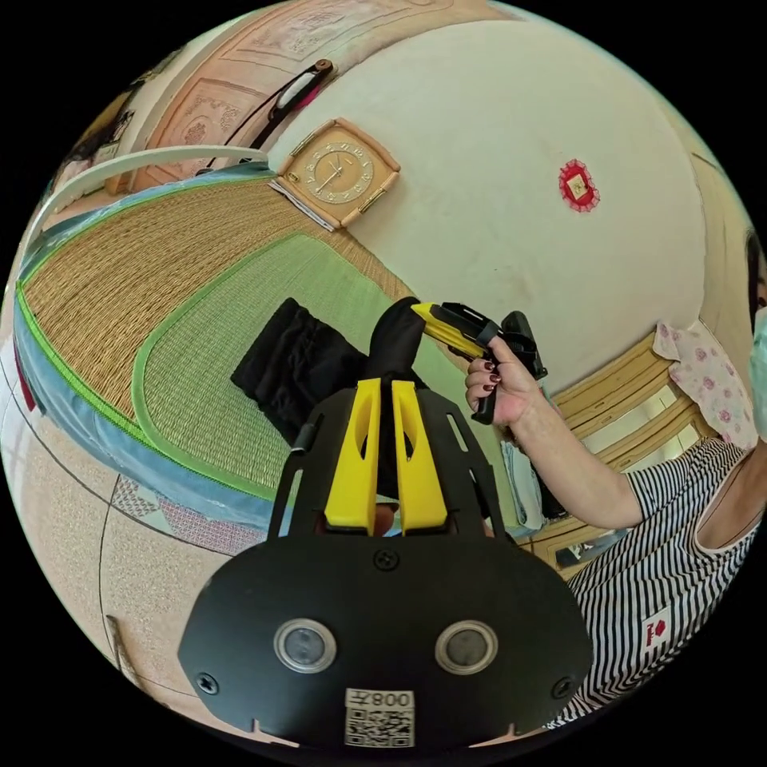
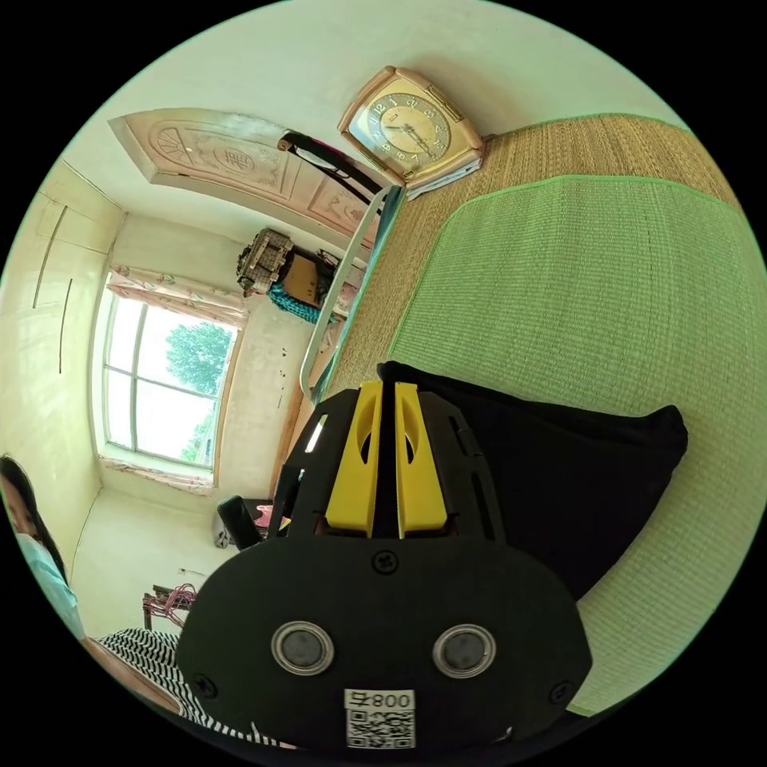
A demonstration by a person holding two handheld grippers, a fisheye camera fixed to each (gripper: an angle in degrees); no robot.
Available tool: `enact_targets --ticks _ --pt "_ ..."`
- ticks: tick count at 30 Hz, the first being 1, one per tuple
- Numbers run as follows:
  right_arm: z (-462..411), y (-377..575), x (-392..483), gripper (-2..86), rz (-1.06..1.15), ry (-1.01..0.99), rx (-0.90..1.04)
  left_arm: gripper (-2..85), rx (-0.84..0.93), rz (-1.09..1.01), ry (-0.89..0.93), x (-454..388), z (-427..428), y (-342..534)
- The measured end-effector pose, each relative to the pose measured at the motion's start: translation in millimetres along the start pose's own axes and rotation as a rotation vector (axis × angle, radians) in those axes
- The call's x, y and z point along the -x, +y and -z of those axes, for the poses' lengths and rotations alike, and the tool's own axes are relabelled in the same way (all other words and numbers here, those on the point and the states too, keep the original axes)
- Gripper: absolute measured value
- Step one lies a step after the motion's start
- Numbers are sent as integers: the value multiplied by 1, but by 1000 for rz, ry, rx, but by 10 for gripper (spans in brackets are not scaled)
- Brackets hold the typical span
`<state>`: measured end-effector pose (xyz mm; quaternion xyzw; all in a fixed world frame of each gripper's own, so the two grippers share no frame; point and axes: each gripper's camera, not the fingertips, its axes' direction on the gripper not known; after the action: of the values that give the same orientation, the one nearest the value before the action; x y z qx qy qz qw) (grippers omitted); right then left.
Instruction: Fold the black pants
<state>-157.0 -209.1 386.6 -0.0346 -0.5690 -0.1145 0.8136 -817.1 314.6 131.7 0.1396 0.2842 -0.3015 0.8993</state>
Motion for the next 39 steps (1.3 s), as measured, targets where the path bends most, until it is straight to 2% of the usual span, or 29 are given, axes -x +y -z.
enact_targets --ticks 12,26,32,35,39 --pt "-83 -34 -24 25 29 45 100 27 -48 151 -8 96 30 -1" --pt "-128 -51 -51 13 101 -10 156 25 -96 238 -26 133 38 9" --pt "-132 -44 -44 3 237 53 177 8 -184 211 -108 112 49 22" --pt "-141 -41 -36 1 331 136 194 3 -235 98 -140 79 51 24" --pt "-172 -44 -28 1 429 284 245 2 -111 -60 -251 40 16 10"
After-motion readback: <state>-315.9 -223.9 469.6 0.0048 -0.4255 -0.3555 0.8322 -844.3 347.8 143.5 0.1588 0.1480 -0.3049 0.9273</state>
